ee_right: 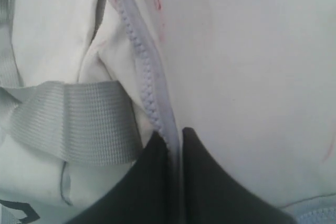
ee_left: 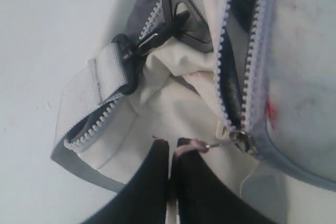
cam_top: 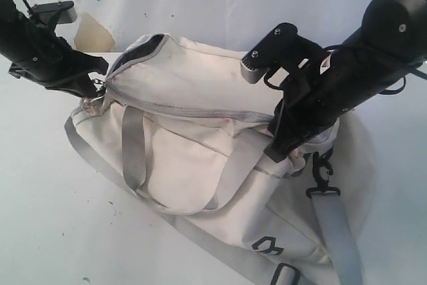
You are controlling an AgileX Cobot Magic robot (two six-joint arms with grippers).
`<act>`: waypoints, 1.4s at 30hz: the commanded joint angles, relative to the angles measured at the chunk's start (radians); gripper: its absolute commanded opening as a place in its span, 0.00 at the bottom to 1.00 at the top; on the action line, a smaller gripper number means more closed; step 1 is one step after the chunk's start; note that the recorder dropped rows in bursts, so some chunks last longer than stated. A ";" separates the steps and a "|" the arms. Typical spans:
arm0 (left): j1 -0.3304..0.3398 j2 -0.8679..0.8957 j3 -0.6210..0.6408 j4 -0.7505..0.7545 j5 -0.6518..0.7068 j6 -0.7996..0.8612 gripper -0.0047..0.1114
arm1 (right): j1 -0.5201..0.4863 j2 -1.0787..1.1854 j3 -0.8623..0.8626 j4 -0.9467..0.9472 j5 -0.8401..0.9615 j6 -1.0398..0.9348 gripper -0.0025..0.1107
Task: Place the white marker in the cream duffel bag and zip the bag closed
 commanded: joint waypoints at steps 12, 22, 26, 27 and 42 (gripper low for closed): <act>0.021 -0.115 0.000 0.020 0.125 -0.026 0.04 | -0.202 -0.004 0.000 -0.180 -0.018 0.228 0.02; 0.017 -0.194 0.000 -0.065 0.252 -0.019 0.04 | -0.299 0.073 -0.054 -0.180 0.029 0.211 0.02; 0.017 -0.203 0.000 -0.075 0.285 0.001 0.04 | -0.299 0.094 -0.060 -0.180 0.020 0.192 0.03; 0.017 -0.203 0.000 -0.067 0.291 0.001 0.04 | -0.299 0.094 -0.060 -0.180 0.020 0.192 0.06; 0.017 -0.158 0.000 -0.093 0.254 0.066 0.04 | -0.298 0.003 -0.081 0.064 0.025 0.168 0.52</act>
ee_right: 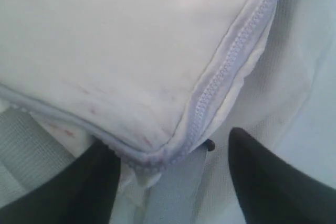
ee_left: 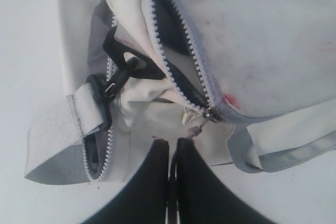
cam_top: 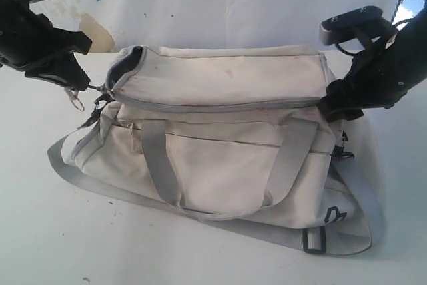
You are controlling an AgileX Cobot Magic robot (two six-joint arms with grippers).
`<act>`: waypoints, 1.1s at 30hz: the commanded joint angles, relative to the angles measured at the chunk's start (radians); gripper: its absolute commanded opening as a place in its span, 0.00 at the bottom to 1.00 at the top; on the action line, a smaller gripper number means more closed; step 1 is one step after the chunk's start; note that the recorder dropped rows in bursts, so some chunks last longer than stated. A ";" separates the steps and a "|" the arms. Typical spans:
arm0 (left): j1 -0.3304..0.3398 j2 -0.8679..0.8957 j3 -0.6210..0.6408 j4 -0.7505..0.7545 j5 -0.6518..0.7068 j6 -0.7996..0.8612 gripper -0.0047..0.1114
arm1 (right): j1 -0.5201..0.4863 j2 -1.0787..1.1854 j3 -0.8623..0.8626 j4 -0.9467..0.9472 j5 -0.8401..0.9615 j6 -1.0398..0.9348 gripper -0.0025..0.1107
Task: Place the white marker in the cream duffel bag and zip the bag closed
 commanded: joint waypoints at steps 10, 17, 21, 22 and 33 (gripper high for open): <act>0.007 0.016 0.000 -0.041 -0.014 0.070 0.04 | 0.124 -0.076 -0.032 0.480 -0.096 -0.317 0.52; 0.007 0.016 0.000 -0.044 -0.010 0.093 0.04 | 0.261 -0.051 -0.032 0.576 -0.223 -0.317 0.52; 0.007 0.016 0.000 -0.044 -0.003 0.093 0.04 | 0.351 0.024 -0.032 0.589 -0.317 -0.320 0.53; 0.007 0.016 0.000 -0.044 -0.003 0.093 0.04 | 0.389 0.057 -0.047 0.589 -0.347 -0.340 0.54; 0.007 0.016 0.000 -0.126 0.014 0.152 0.04 | 0.577 0.248 -0.124 0.587 -0.561 -0.409 0.58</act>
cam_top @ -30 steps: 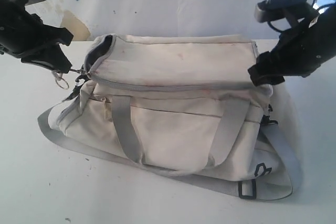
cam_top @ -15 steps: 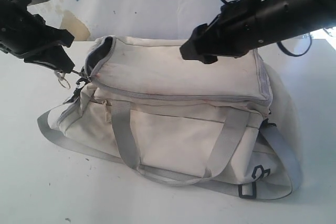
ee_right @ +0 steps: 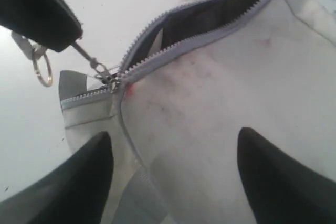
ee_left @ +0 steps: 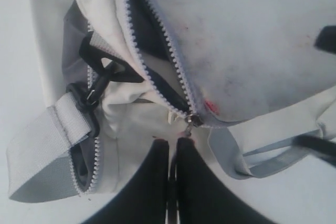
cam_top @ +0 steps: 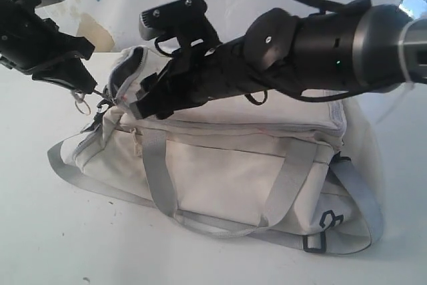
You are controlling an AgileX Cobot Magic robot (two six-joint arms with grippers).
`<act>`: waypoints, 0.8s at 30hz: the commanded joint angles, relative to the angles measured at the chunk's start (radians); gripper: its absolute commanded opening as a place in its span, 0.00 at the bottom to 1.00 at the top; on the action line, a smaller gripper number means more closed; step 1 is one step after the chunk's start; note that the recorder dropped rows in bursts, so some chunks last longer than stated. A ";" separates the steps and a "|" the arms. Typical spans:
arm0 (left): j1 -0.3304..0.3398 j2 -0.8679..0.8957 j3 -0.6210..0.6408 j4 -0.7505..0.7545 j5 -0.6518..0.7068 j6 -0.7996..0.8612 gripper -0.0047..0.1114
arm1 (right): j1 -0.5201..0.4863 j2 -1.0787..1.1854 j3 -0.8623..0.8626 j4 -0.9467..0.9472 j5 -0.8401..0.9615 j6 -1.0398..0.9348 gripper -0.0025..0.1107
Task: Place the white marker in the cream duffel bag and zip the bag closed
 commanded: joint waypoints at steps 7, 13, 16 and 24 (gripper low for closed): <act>0.005 -0.006 0.000 -0.070 0.006 0.050 0.04 | 0.069 0.092 -0.004 0.002 -0.169 -0.077 0.58; 0.005 -0.006 0.000 -0.092 0.000 0.050 0.04 | 0.085 0.142 -0.004 -0.006 -0.261 -0.089 0.58; 0.005 -0.006 0.000 -0.115 0.000 0.050 0.04 | 0.087 0.158 -0.004 -0.006 -0.279 -0.116 0.57; 0.005 -0.006 0.000 -0.156 -0.026 0.005 0.04 | 0.087 0.160 -0.004 -0.006 -0.283 -0.118 0.39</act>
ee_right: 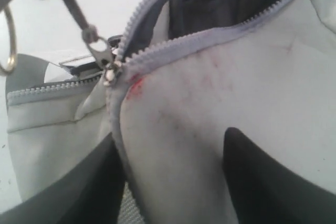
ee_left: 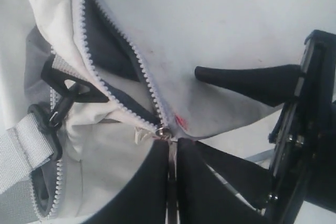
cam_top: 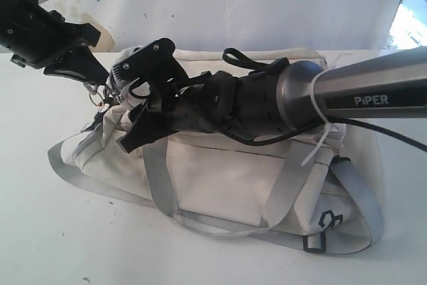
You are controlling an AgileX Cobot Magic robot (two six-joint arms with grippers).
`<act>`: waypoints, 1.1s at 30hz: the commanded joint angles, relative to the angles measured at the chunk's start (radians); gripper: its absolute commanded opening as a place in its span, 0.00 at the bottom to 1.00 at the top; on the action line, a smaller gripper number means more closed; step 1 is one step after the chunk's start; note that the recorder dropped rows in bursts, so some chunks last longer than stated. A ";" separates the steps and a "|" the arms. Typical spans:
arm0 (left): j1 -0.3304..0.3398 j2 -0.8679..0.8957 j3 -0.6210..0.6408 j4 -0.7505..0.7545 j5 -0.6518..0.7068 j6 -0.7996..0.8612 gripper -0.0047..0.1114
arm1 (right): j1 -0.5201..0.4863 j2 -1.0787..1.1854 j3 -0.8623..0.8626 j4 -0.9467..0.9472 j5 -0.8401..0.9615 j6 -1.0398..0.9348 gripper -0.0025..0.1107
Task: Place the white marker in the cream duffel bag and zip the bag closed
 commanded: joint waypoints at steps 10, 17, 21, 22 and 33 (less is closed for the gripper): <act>0.012 -0.006 -0.004 -0.016 -0.072 -0.134 0.04 | 0.002 -0.001 -0.004 -0.003 0.107 -0.044 0.02; 0.044 -0.006 -0.055 0.004 -0.039 -0.171 0.04 | 0.002 -0.012 -0.004 -0.003 0.119 -0.084 0.02; 0.049 -0.006 -0.055 0.020 -0.032 -0.162 0.04 | 0.002 -0.033 -0.004 -0.003 0.100 -0.093 0.02; 0.049 -0.006 -0.055 0.021 -0.044 -0.162 0.04 | 0.002 -0.039 -0.004 -0.003 0.100 -0.112 0.02; 0.051 0.029 -0.055 0.055 -0.115 -0.185 0.04 | 0.002 -0.064 0.000 -0.003 0.183 -0.129 0.02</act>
